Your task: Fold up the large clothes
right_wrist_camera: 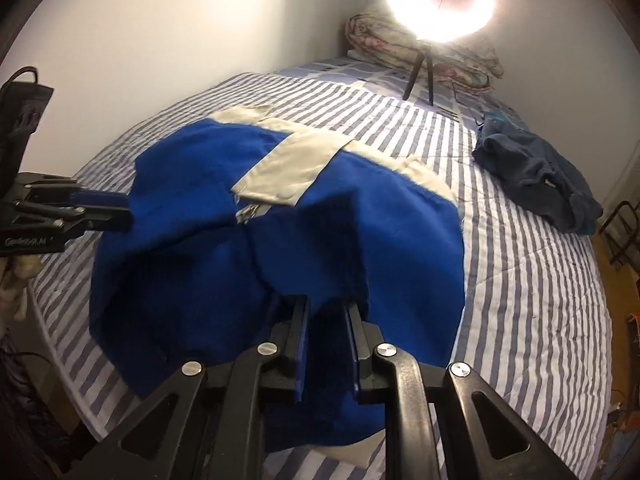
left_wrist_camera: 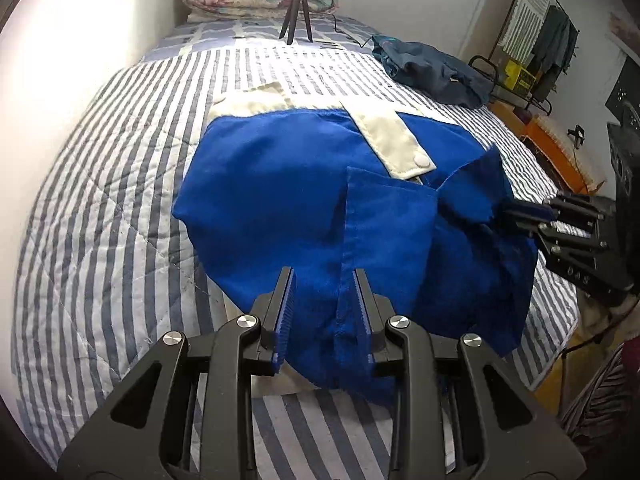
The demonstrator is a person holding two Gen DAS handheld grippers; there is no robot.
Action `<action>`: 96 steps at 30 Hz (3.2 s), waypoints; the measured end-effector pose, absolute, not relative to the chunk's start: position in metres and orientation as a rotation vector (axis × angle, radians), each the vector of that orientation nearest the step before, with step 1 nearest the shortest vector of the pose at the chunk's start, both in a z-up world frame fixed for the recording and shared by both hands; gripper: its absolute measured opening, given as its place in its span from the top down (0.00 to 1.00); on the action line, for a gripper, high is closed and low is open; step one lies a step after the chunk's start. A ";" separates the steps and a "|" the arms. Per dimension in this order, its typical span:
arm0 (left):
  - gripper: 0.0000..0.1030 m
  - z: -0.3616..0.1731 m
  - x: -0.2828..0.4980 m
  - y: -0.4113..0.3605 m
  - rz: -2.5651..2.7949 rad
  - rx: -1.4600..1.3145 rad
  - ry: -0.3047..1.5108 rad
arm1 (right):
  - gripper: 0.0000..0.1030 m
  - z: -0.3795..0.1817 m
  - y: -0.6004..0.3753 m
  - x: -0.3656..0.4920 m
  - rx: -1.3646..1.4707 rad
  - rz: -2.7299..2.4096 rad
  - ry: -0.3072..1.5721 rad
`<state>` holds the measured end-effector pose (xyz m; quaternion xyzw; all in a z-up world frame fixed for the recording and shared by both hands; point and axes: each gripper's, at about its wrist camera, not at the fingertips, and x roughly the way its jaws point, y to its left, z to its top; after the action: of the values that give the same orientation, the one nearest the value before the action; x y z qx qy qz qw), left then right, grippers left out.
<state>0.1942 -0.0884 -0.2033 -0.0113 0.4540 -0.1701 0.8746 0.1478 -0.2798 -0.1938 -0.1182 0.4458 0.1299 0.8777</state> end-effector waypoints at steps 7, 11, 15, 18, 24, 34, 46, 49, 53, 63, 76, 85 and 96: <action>0.73 -0.195 0.188 -0.095 -0.356 -0.008 0.915 | 0.85 -0.184 -0.268 0.149 -0.290 0.246 0.898; 0.73 -0.189 0.186 -0.096 -0.358 -0.011 0.894 | 0.82 -0.179 -0.265 0.148 -0.311 0.238 0.881; 0.73 -0.191 0.188 -0.099 -0.373 -0.014 0.900 | 0.76 -0.175 -0.266 0.148 -0.306 0.246 0.875; 0.73 -0.198 0.190 -0.104 -0.375 0.003 0.922 | 0.65 -0.175 -0.268 0.147 -0.306 0.244 0.864; 0.72 -0.217 0.193 -0.121 -0.351 0.115 0.955 | 0.39 -0.180 -0.287 0.147 -0.207 0.248 0.858; 0.69 -0.226 0.198 -0.125 -0.338 0.123 0.990 | 0.41 -0.216 -0.321 0.160 -0.062 0.243 1.060; 0.67 -0.201 0.184 -0.118 -0.384 0.069 0.944 | 0.69 -0.163 -0.322 0.136 0.029 0.346 0.865; 0.67 -0.192 0.187 -0.114 -0.378 0.050 0.923 | 0.70 -0.163 -0.301 0.137 -0.017 0.426 0.860; 0.67 -0.189 0.196 -0.100 -0.362 -0.005 0.929 | 0.70 -0.179 -0.285 0.159 -0.050 0.443 0.902; 0.64 -0.194 0.224 -0.058 -0.351 -0.187 0.999 | 0.70 -0.208 -0.324 0.192 0.218 0.417 1.032; 0.27 -0.224 0.298 0.018 -0.453 -0.671 1.125 | 0.20 -0.203 -0.424 0.194 0.418 0.273 0.996; 0.27 -0.255 0.312 0.056 -0.389 -0.871 1.145 | 0.21 -0.251 -0.452 0.211 0.617 0.335 1.076; 0.27 -0.280 0.315 0.032 -0.484 -0.857 1.238 | 0.26 -0.272 -0.450 0.228 0.735 0.459 1.076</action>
<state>0.3153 0.0324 -0.2803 -0.3853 0.5565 -0.2174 0.7033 0.2277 -0.4497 -0.2723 0.3388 0.4964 0.2118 0.7707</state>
